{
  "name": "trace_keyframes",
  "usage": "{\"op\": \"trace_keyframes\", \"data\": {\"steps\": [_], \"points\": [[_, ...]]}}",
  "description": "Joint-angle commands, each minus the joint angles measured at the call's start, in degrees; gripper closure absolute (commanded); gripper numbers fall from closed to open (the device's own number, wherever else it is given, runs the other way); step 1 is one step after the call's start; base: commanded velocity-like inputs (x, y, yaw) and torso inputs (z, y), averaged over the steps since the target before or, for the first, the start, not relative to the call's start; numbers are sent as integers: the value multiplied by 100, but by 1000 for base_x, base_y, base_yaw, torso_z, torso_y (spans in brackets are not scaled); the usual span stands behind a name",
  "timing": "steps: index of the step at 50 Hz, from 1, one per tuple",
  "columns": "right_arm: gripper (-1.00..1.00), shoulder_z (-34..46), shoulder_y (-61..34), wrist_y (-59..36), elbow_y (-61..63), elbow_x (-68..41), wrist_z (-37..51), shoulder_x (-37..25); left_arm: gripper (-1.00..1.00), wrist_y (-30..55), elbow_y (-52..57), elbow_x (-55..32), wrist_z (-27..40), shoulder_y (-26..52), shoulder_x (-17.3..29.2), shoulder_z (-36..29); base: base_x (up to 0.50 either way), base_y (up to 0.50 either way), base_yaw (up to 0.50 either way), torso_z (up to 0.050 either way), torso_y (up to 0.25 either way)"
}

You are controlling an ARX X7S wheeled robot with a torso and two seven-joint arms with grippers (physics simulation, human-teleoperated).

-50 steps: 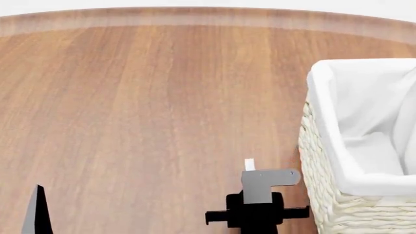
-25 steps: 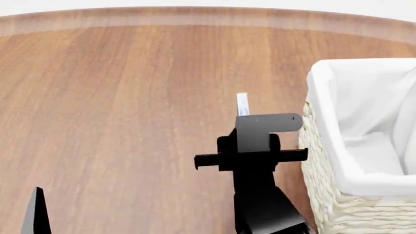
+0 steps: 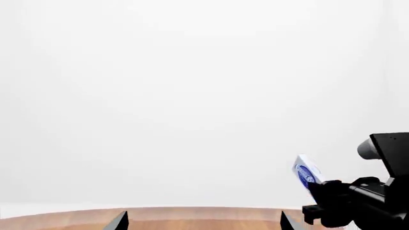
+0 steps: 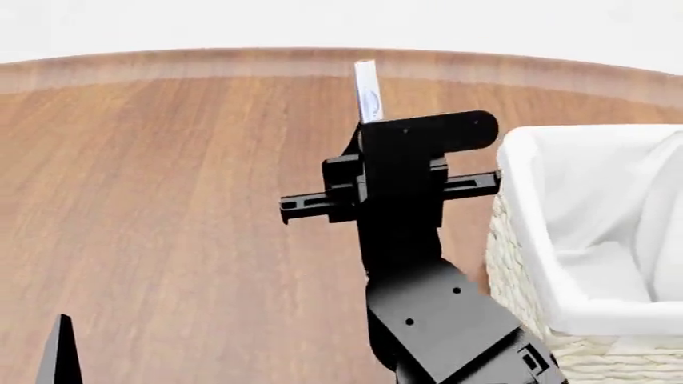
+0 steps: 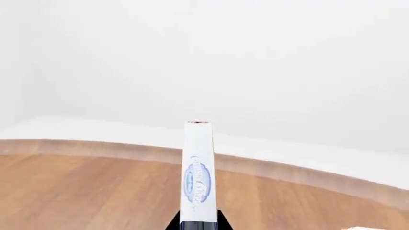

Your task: Pick up the cream cheese box, and put it in the basket.

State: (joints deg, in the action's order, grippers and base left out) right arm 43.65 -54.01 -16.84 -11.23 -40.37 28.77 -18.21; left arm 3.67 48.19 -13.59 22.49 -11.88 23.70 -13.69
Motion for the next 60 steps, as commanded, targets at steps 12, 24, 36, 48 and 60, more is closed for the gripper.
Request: {"op": "trace_keyframes", "data": {"steps": [12,24,36,48,60], "points": [[100,-245,-505,-885,2188,-321,612,-551,-100,-33,-27,13,6,8,56,-67,0,0,0,-6,250],[100,-597,-942,-1314,2920,-770,798,-949,-100,-20,-29,41,29,29,62,-120,0,0,0,-6,250],[100,-958,-1138,-1556,3217,-1044,839,-1568,-100,27,37,82,65,42,97,-152,0,0,0,-5,141],[100,-1305,-1092,-1578,2883,-1201,430,-2396,-100,65,71,61,78,66,149,-153,0,0,0,0,0],[100,-1492,-1286,-1807,2479,-1386,37,-2935,-100,-4,50,63,121,48,156,-132,0,0,0,-1,112]]}}
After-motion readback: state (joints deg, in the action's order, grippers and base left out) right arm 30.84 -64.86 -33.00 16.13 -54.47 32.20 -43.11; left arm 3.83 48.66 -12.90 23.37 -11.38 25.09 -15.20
